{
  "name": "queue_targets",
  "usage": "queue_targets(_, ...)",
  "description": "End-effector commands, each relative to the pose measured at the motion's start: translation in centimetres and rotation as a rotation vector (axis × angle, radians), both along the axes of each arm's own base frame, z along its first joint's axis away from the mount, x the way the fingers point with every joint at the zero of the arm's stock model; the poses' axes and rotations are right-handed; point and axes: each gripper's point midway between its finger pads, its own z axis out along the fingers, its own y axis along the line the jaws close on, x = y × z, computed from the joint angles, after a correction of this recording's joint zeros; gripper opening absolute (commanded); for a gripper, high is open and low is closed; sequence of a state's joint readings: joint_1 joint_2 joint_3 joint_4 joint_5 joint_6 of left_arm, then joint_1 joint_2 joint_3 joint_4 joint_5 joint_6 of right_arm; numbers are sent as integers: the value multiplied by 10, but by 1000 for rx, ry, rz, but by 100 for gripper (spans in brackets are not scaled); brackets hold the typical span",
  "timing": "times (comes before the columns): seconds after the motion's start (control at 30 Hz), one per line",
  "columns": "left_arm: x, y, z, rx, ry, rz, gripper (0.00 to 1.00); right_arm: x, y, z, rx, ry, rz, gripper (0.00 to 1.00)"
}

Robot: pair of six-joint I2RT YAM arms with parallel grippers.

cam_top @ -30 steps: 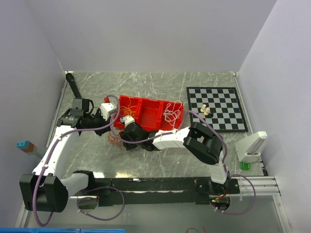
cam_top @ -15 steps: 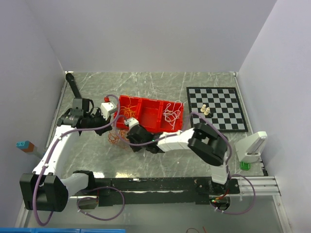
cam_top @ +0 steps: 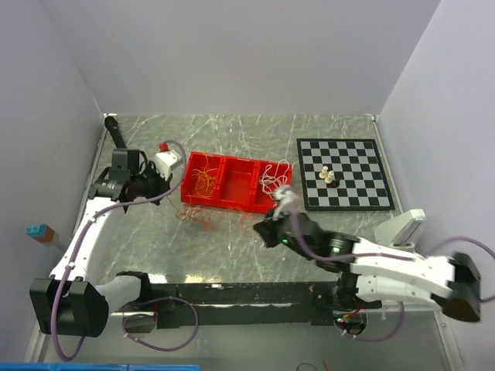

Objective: Untangle the cables

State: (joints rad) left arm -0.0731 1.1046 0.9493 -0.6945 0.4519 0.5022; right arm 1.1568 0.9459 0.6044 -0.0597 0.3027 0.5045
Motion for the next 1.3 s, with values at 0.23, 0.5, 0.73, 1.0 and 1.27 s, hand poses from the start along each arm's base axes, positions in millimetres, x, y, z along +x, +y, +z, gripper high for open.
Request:
queue_targets(0.23, 41, 13, 127, -91, -293, 187, 1, 7, -161, 22, -19, -60, -512, 0)
queue_targets(0.5, 62, 71, 127, 41, -378, 447, 1, 2, -254, 78, 114, -151, -787, 0)
queue_targets(0.73, 81, 154, 106, 11, -320, 708, 1, -3, -299, 144, 262, -265, -873, 0)
queue_targets(1.0, 87, 198, 81, 79, -296, 814, 1, -10, -332, 172, 345, -320, -929, 0)
queue_targets(1.27, 90, 240, 45, 197, -260, 942, 1, -23, -373, 186, 404, -353, -1003, 0)
